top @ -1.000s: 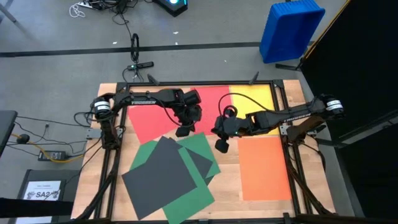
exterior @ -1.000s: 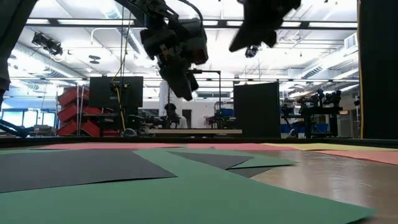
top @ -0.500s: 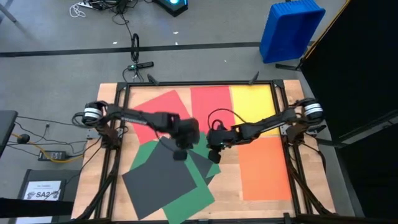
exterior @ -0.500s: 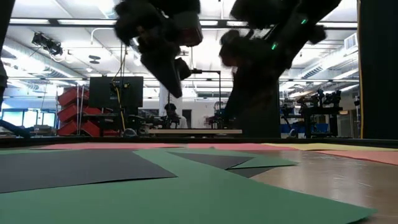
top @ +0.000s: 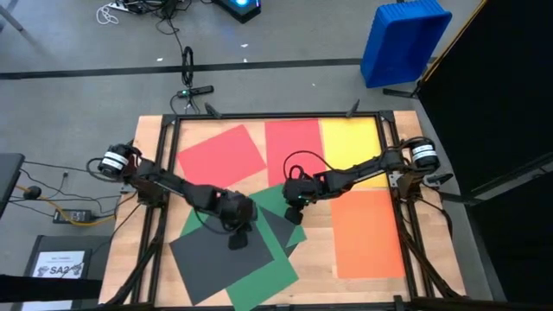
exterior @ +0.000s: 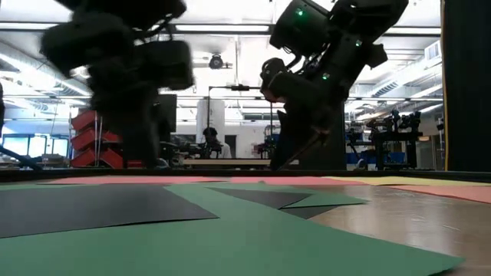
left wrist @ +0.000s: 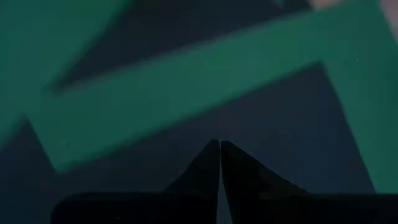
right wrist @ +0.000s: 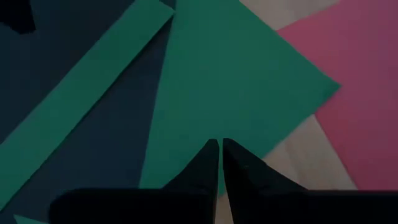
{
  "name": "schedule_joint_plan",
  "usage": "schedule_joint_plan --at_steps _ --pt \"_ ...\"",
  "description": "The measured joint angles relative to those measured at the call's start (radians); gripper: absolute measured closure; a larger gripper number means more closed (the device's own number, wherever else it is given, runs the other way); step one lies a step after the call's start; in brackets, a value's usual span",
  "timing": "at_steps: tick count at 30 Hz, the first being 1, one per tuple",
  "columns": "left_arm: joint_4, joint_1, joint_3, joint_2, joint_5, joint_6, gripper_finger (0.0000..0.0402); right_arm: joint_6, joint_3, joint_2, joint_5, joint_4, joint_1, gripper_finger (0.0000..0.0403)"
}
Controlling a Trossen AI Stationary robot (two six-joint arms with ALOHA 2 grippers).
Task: Organize paper
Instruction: Move the green colored paper to the bottom center of the table
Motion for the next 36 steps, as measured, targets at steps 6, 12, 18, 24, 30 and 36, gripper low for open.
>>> schedule_joint_plan --at_steps 6,12,18,24,30,36 --pt "0.015 -0.082 -0.031 0.002 -0.055 -0.120 0.0402 0.000 -0.001 0.001 -0.007 -0.004 0.000 0.0403" --pt "0.015 -0.132 -0.056 0.003 -0.085 -0.207 0.0402 0.001 -0.001 0.034 -0.020 0.005 0.000 0.0403" --pt "0.010 -0.138 -0.055 0.001 -0.096 -0.224 0.0402 0.026 0.013 0.083 -0.060 0.037 0.002 0.0403" --pt "-0.072 -0.121 -0.054 0.001 0.041 -0.219 0.0402 0.046 0.017 0.084 -0.077 -0.030 0.002 0.0403" --pt "-0.148 -0.109 -0.054 0.000 0.153 -0.218 0.0402 0.055 0.016 0.064 -0.078 -0.119 0.018 0.0403" --pt "-0.245 -0.109 -0.052 0.000 0.246 -0.214 0.0401 0.067 0.014 0.052 -0.081 -0.186 0.042 0.0403"
